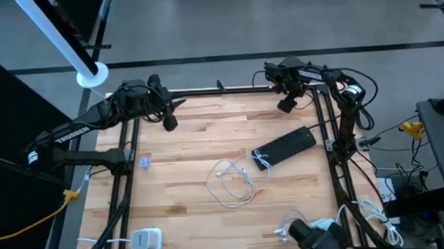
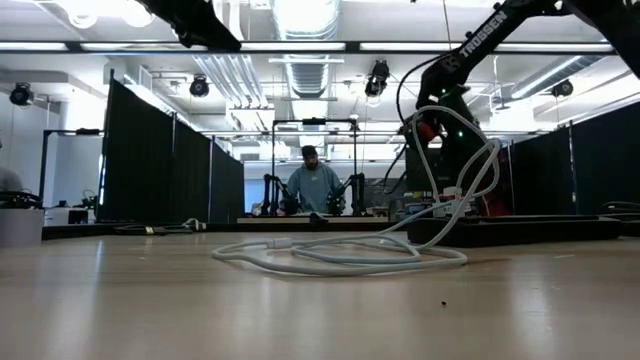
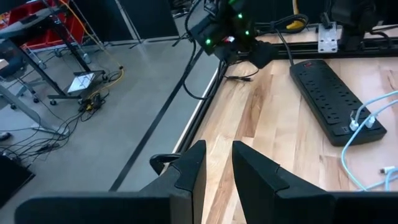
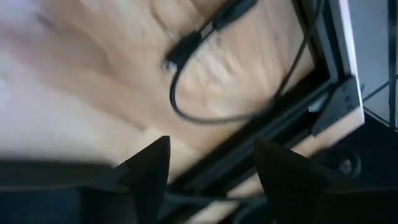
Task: Plug in charger cables
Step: Insert the top right black charger cable into the right white outlet extension
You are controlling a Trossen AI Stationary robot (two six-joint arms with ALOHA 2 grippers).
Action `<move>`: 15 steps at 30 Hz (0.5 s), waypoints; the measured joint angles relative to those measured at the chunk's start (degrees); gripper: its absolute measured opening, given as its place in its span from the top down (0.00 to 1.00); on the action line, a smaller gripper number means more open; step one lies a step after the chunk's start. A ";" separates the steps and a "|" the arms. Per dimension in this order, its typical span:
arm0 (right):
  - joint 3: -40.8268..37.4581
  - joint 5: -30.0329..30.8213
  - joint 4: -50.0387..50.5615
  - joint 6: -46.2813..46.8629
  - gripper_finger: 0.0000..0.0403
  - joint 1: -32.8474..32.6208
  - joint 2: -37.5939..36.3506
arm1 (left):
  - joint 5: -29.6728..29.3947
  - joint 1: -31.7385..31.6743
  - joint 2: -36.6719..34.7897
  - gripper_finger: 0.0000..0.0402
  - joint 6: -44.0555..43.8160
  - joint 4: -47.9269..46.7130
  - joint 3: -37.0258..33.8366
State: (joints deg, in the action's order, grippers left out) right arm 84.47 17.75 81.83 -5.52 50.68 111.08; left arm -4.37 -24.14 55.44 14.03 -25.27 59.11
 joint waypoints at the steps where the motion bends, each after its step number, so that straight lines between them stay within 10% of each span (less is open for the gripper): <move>1: 0.67 0.06 1.69 -0.26 0.42 0.00 0.93 | 0.20 0.00 0.00 0.84 -0.04 0.01 0.00; 15: 5.14 9.80 8.42 -5.89 0.39 -1.69 13.41 | 2.75 0.13 -0.01 0.84 -6.10 -0.19 0.00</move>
State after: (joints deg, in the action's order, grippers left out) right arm 89.61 27.54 90.25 -11.41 48.98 124.49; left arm -1.62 -24.01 55.43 7.94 -25.46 59.11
